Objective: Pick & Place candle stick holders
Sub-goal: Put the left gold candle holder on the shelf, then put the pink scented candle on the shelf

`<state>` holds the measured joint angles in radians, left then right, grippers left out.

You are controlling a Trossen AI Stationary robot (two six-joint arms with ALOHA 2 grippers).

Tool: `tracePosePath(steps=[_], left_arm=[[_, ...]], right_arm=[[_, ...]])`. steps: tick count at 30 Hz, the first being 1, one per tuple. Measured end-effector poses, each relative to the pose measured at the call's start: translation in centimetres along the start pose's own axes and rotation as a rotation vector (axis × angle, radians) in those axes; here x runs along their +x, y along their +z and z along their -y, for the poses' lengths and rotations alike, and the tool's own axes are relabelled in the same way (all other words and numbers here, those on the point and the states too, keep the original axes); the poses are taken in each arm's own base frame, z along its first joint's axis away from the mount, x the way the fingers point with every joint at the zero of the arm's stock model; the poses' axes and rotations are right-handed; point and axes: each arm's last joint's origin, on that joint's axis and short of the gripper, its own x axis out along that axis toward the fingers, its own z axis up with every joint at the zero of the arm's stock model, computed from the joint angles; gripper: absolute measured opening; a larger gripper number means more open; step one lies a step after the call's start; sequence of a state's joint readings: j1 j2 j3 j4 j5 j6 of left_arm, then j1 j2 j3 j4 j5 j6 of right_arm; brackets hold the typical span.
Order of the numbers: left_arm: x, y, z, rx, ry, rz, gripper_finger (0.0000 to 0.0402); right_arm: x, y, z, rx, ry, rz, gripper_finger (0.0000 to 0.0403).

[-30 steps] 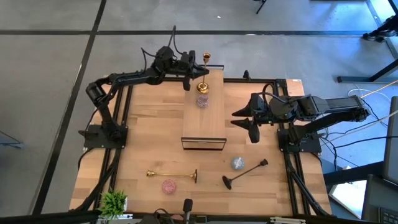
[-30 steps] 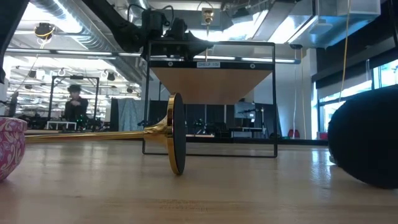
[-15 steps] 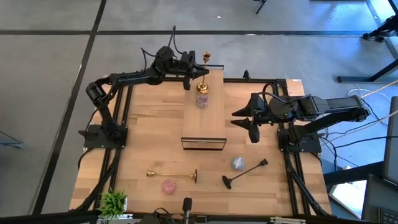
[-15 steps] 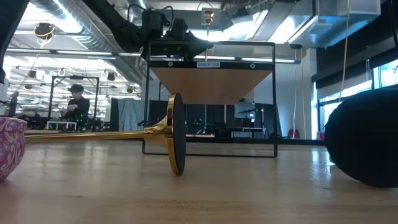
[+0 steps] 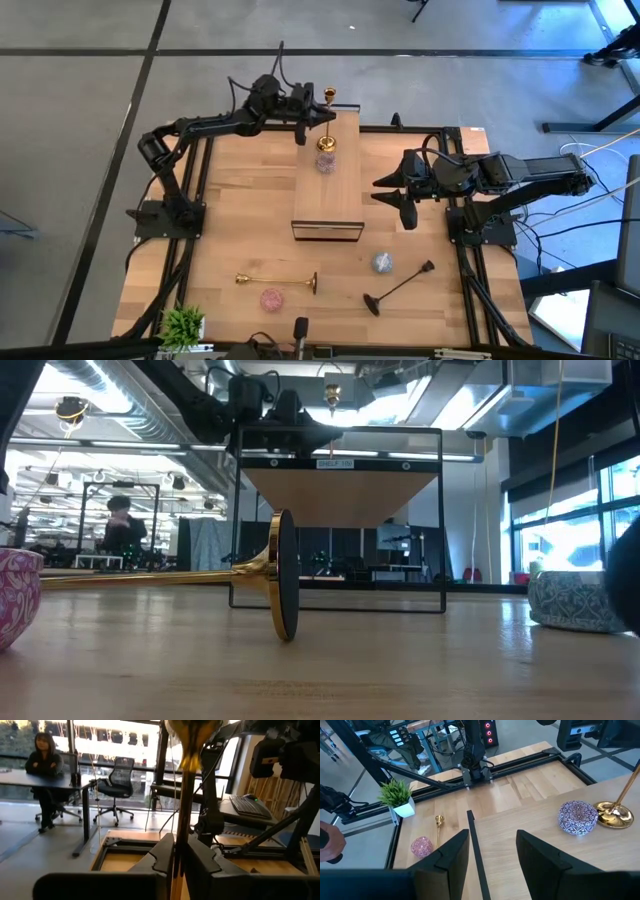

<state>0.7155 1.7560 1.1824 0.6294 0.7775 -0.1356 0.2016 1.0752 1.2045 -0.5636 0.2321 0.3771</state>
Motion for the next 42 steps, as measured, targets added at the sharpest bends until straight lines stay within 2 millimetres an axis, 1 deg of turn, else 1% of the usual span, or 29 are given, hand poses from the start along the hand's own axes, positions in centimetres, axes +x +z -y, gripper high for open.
tracePosePath(steps=[6,15,23,30,33,42], left_arm=[[0.00,-0.66,-0.09,-0.043,0.007,-0.050,0.0048],[0.00,-0.68,-0.14,-0.044,0.024,-0.051,0.0075],[0.01,-0.71,-0.16,-0.078,0.035,-0.052,0.0122],[-0.13,-0.32,0.40,-0.107,0.023,-0.072,0.0160],[-0.16,-0.31,0.45,-0.114,0.020,-0.077,0.0166],[-0.20,-0.73,0.51,-0.156,0.000,-0.113,0.0167]], right_arm=[[0.00,0.00,0.00,0.000,0.000,0.000,0.0167],[0.00,0.00,0.00,0.000,0.000,0.000,0.0167],[0.00,0.00,0.00,0.002,0.000,0.000,0.0167],[0.00,0.00,0.00,0.005,0.000,0.000,0.0167],[0.00,0.01,0.00,0.005,0.000,0.001,0.0167],[0.00,0.01,-0.01,0.005,0.001,0.001,0.0167]])
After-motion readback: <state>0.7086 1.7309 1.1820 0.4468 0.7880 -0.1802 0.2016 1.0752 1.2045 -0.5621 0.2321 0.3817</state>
